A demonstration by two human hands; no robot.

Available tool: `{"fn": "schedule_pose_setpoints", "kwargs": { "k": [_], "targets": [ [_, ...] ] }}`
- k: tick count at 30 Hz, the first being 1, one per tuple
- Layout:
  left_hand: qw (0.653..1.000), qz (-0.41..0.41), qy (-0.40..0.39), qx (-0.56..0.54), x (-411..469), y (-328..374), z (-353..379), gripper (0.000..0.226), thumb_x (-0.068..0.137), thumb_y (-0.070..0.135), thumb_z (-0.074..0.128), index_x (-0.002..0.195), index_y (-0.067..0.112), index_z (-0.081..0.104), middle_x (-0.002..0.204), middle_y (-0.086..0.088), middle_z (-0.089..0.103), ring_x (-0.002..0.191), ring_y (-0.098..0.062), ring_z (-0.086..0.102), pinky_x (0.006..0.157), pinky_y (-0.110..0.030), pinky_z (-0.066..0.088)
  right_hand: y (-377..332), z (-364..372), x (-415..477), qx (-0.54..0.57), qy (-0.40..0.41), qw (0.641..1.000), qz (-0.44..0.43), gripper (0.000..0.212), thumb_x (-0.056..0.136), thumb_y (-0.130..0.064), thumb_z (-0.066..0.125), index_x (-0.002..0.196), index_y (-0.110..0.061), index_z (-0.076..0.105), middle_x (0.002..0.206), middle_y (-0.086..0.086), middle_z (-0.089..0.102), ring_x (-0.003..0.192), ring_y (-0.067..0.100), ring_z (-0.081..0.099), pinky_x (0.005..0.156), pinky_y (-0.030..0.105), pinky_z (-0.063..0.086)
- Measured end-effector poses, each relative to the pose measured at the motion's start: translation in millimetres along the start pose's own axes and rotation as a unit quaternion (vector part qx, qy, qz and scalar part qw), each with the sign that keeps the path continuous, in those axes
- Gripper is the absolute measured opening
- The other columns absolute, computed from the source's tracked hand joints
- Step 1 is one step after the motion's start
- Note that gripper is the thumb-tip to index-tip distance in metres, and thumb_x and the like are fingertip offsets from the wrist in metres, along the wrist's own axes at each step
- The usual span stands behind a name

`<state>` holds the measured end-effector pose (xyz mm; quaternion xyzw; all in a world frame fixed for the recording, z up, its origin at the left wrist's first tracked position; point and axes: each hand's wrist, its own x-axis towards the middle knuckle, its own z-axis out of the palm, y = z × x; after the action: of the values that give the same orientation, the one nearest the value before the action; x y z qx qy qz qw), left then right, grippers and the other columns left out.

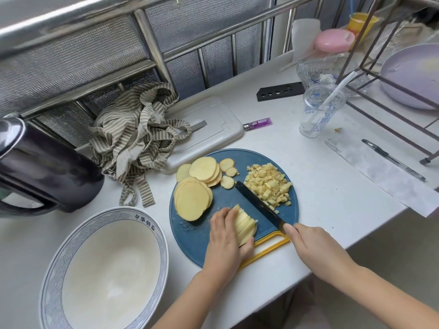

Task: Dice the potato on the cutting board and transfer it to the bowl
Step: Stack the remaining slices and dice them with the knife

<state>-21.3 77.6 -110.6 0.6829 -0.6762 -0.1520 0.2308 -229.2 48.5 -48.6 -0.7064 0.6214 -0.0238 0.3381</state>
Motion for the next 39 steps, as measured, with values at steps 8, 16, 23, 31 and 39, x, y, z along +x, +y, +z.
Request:
{"fn": "schedule_pose_setpoints", "kwargs": {
  "k": [8,16,23,31,39],
  "targets": [
    [0.998,-0.053,0.034,-0.033,8,17,5,0.071,0.076,0.051,0.048,0.131,0.007,0.049,0.128,-0.009,0.045,0.122,-0.022,0.035,0.108,-0.039,0.035,-10,-4,-2,-0.011,-0.004,1.000,-0.020,0.045,0.100,-0.049,0.024,0.071,-0.021,0.044,0.069,-0.002,0.056,0.067,0.013,0.055,0.067,0.033,0.045],
    [0.998,-0.031,0.048,-0.028,1,9,0,0.083,0.067,0.049,0.059,0.141,0.020,0.033,0.127,-0.001,0.038,0.119,-0.019,0.038,0.109,-0.032,0.029,-7,18,-5,-0.053,-0.011,0.997,-0.049,0.056,0.089,-0.063,0.003,0.081,-0.025,0.044,0.072,-0.003,0.054,0.067,0.015,0.054,0.061,0.029,0.042],
    [0.996,-0.074,0.050,-0.020,0,12,2,0.083,0.066,0.056,0.052,0.133,0.007,0.050,0.127,-0.011,0.046,0.122,-0.020,0.031,0.105,-0.031,0.031,-7,14,-8,-0.027,-0.004,0.999,-0.040,0.044,0.099,-0.053,0.021,0.076,-0.023,0.045,0.072,-0.004,0.057,0.071,0.015,0.057,0.065,0.031,0.044],
    [0.987,-0.113,0.021,-0.110,7,30,0,0.091,0.066,0.060,0.036,0.142,0.011,0.036,0.139,-0.006,0.033,0.132,-0.020,0.023,0.111,-0.025,0.019,-7,9,-1,-0.028,0.000,0.999,-0.035,0.045,0.100,-0.051,0.024,0.073,-0.021,0.045,0.070,-0.001,0.056,0.069,0.016,0.057,0.068,0.036,0.048],
    [0.992,-0.082,0.085,-0.045,-6,12,5,0.090,0.067,0.054,0.056,0.142,0.011,0.032,0.134,-0.002,0.025,0.129,-0.028,0.028,0.111,-0.043,0.026,-12,10,-7,-0.026,0.004,0.999,-0.031,0.044,0.100,-0.050,0.024,0.073,-0.021,0.044,0.069,-0.002,0.055,0.067,0.014,0.056,0.064,0.032,0.045]
  ]
}}
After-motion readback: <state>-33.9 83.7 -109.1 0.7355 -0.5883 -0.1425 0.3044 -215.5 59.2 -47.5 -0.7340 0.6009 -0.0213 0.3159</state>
